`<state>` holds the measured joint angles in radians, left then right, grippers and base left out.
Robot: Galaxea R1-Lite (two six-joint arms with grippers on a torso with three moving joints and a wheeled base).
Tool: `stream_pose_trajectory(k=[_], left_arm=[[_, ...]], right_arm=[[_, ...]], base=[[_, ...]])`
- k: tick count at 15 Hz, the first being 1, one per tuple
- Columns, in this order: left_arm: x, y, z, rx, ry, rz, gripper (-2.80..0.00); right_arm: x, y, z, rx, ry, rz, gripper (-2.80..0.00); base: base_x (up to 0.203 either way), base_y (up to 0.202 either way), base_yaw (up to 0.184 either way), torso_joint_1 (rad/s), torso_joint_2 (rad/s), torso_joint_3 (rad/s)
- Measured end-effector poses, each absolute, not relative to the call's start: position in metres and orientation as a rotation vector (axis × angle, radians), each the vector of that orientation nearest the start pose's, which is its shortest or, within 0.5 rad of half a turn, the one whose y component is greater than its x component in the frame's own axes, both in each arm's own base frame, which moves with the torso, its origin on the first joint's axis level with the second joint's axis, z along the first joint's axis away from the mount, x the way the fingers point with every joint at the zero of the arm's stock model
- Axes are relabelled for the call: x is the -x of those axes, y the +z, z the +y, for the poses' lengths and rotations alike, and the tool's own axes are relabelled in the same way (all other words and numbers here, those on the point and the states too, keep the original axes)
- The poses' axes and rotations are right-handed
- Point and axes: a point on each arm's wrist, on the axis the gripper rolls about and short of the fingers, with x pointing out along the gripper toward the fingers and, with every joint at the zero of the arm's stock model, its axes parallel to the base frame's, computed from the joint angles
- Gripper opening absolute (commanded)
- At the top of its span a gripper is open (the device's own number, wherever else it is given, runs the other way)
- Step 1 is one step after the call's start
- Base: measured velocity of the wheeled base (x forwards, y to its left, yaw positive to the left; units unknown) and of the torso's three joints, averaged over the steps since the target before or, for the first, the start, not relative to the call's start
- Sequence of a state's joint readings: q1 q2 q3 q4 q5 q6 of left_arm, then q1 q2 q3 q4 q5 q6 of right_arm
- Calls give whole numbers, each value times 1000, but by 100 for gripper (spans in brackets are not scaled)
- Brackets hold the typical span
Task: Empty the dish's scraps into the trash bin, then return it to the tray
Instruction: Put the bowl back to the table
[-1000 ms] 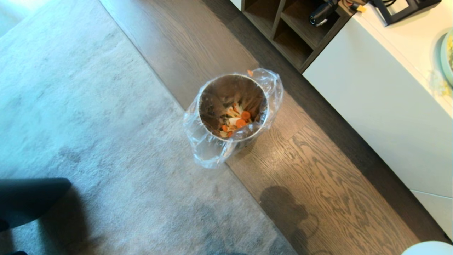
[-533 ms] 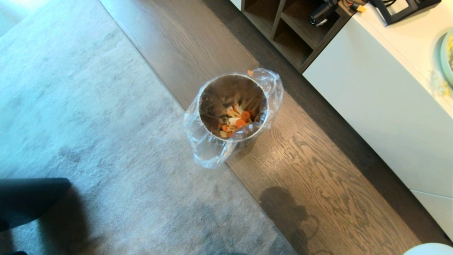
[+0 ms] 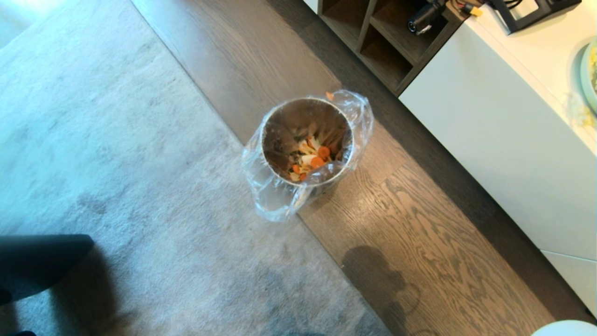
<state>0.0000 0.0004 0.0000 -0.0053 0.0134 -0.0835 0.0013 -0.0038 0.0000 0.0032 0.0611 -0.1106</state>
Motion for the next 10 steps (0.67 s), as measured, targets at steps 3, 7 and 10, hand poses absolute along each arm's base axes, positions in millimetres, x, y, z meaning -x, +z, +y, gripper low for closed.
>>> stream_pose_trajectory(k=[3,7,10], left_arm=[[23,76,0,84,13,-5,-280],[23,76,0,83,13,-5,-280],[23,76,0,84,13,-5,-280]], right_arm=[[23,75,1,111,62,-4,-280],[23,75,1,111,62,-4,-280],[23,75,1,111,62,-4,-280]], base=[[0,0,0,0,0,0],[0,0,0,0,0,0],[0,0,0,2,2,17]])
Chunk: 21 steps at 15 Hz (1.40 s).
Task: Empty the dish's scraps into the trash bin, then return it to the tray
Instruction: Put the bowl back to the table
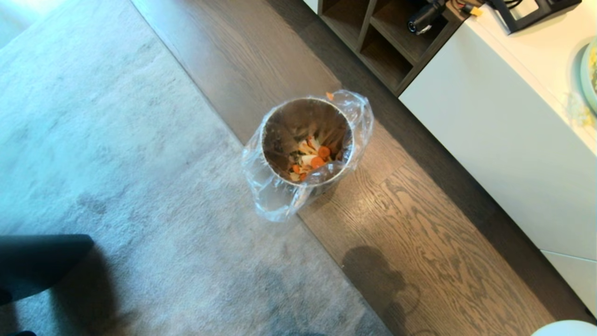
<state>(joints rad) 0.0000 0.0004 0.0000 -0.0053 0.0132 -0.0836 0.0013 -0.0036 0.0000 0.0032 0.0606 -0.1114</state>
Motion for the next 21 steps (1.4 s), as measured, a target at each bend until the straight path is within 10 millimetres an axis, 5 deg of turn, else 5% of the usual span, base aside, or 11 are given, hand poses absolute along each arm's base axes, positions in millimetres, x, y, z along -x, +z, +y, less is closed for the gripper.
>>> stream_pose_trajectory(k=[21], left_arm=[[23,76,0,87,13,-5,-280]], right_arm=[[23,75,1,111,62,-2,-280]], base=[[0,0,0,3,2,193]])
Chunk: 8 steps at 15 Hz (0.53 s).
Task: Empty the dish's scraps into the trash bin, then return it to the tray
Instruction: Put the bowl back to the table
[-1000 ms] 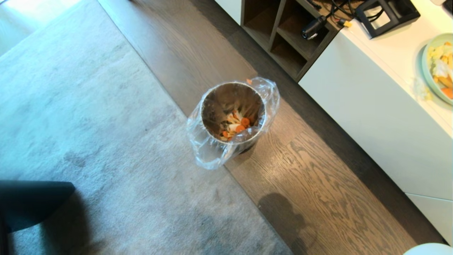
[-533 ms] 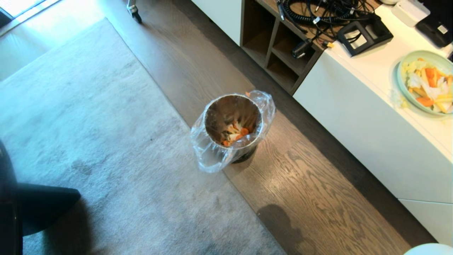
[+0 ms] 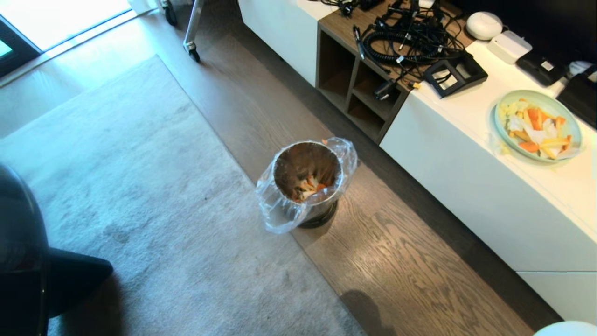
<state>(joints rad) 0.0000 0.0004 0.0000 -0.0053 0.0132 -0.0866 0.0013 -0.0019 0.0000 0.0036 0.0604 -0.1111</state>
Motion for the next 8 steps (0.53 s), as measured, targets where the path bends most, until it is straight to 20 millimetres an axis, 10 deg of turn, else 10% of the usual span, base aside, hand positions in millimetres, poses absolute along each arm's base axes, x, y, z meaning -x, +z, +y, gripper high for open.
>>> stream_pose_trajectory(k=[8], left_arm=[[23,76,0,87,13,-5,-280]], right_arm=[[23,75,1,111,62,-2,-280]], base=[[0,0,0,4,3,200]])
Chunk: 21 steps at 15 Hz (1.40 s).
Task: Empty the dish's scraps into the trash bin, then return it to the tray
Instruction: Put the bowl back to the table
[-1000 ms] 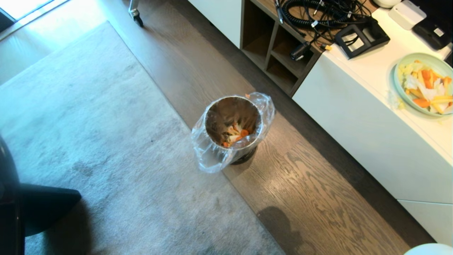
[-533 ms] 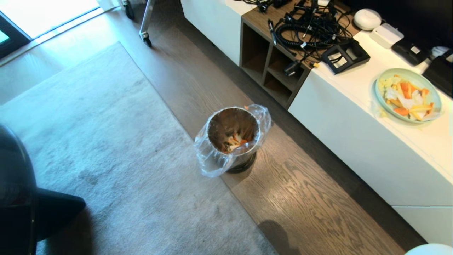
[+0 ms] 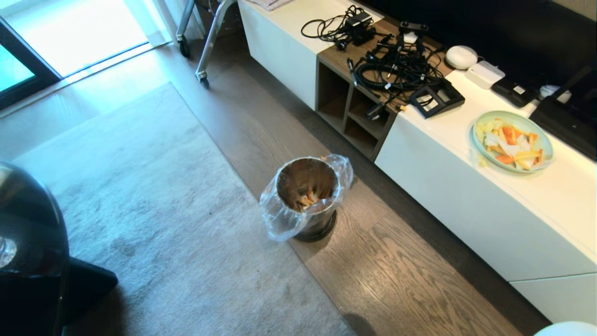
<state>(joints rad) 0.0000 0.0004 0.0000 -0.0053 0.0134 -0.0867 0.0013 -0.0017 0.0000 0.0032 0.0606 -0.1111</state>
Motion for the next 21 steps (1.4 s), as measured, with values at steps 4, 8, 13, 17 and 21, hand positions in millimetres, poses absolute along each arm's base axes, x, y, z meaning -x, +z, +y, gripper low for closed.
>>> stream_pose_trajectory(k=[4,8,13,17,21], left_arm=[[23,76,0,87,13,-5,-280],[23,76,0,88,13,-5,-280],[23,76,0,88,13,-5,-280],[23,76,0,88,13,-5,-280],[23,76,0,89,13,-5,-280]], right_arm=[[23,75,1,111,62,-1,-280],[23,75,1,111,62,-1,-280],[23,75,1,111,62,-2,-280],[23,75,1,111,62,-2,-280],[23,75,1,111,62,-2,-280]], base=[[0,0,0,4,1,204],[0,0,0,4,0,203],[0,0,0,2,3,202],[0,0,0,1,0,199],[0,0,0,2,1,203]])
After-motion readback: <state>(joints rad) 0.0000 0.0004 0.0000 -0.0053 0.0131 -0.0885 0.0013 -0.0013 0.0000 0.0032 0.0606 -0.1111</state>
